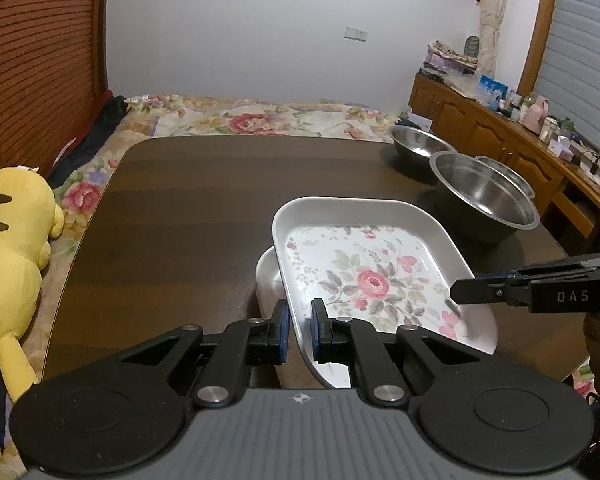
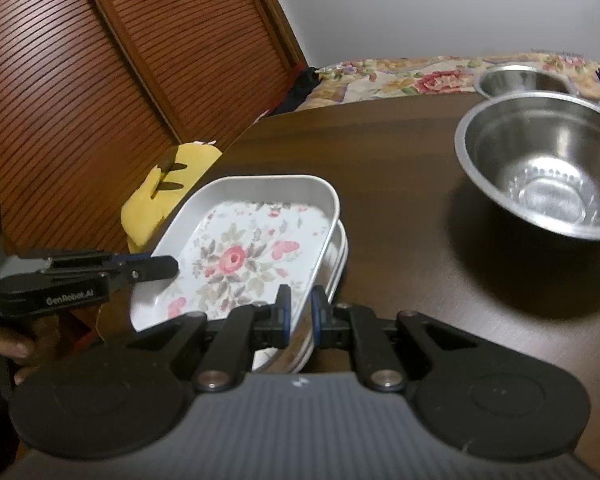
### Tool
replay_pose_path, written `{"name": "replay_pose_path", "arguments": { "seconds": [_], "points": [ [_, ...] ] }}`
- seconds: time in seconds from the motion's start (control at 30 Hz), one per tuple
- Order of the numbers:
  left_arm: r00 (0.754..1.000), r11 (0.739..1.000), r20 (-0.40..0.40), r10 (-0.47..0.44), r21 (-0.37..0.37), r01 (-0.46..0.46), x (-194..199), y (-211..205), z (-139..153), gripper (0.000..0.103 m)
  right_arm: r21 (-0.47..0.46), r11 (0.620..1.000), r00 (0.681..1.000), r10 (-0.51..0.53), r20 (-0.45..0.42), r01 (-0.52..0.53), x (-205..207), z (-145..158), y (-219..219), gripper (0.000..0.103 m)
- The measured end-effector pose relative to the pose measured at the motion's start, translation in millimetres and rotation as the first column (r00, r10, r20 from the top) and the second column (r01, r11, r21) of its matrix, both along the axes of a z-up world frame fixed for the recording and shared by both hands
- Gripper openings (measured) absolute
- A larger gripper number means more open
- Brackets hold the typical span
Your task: Organize plates and bowls
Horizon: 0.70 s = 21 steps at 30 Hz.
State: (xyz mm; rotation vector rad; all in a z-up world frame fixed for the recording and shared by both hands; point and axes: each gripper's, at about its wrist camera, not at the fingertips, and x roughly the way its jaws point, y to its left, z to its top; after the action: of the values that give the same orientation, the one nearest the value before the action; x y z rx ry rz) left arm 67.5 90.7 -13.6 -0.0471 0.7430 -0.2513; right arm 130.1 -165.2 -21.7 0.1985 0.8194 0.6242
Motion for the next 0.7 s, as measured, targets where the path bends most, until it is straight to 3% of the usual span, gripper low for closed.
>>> {"name": "replay_pose_path", "arguments": {
  "seconds": [0.7],
  "points": [
    [1.000, 0.998, 0.000, 0.006, 0.058, -0.006, -2.1, -1.4, -17.2, 0.012, -0.047, 0.997, 0.994, -0.048, 0.101, 0.053, -13.1, -9.2, 9.0, 0.013]
  ]
}}
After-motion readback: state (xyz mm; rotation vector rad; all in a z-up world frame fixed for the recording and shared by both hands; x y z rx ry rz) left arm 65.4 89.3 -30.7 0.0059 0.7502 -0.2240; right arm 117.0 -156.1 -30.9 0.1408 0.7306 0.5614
